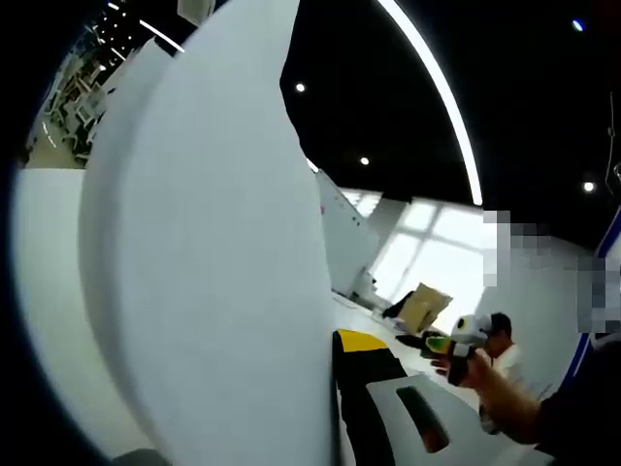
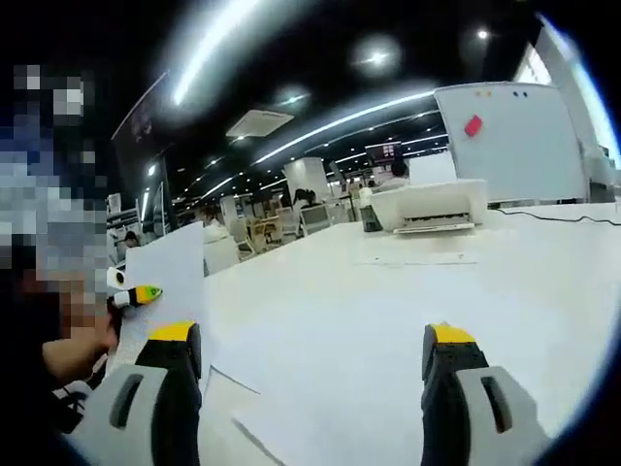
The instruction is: Organize the stack of printing papers by aligning and flattening the scattered papers on the table
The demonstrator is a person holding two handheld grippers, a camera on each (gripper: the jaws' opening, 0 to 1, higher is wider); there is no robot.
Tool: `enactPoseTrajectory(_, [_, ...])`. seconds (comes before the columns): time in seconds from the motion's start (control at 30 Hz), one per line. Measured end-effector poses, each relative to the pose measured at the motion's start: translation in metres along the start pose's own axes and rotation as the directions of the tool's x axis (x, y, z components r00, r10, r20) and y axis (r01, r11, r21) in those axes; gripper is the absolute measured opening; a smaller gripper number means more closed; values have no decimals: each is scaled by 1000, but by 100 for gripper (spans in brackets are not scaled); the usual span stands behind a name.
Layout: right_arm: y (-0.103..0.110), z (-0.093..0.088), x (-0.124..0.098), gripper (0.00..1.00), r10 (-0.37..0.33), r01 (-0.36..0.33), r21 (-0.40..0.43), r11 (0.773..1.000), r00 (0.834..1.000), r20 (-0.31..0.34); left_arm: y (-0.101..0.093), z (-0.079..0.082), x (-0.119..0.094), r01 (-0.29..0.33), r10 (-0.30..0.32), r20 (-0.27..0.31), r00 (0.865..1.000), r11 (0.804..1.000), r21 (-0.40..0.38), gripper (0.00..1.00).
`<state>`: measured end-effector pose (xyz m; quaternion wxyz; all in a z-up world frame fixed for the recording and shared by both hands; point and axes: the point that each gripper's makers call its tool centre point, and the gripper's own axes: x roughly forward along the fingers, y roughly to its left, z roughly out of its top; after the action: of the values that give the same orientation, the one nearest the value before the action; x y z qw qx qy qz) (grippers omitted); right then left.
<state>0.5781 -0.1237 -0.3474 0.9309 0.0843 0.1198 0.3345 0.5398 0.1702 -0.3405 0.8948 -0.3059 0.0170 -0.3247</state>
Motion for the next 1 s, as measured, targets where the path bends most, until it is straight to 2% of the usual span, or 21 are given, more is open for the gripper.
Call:
enactPoseTrajectory(0.27, [-13,-5,-8,89,-40,40,32,999,999,13,0,-2,0,-6,6,-3,1000,1000,15,6])
enactPoseTrajectory(0.57, [-20,-17,-14,89,-72,72,41,997,997,-4,-1,-5,0,-12,13,-9,1000,1000,29,6])
enactPoseTrajectory(1.0, [-23,-21,-17,90,-85,86,53,995,996,-6,-1,-4,-1,-12,12,2,1000,999,42,6])
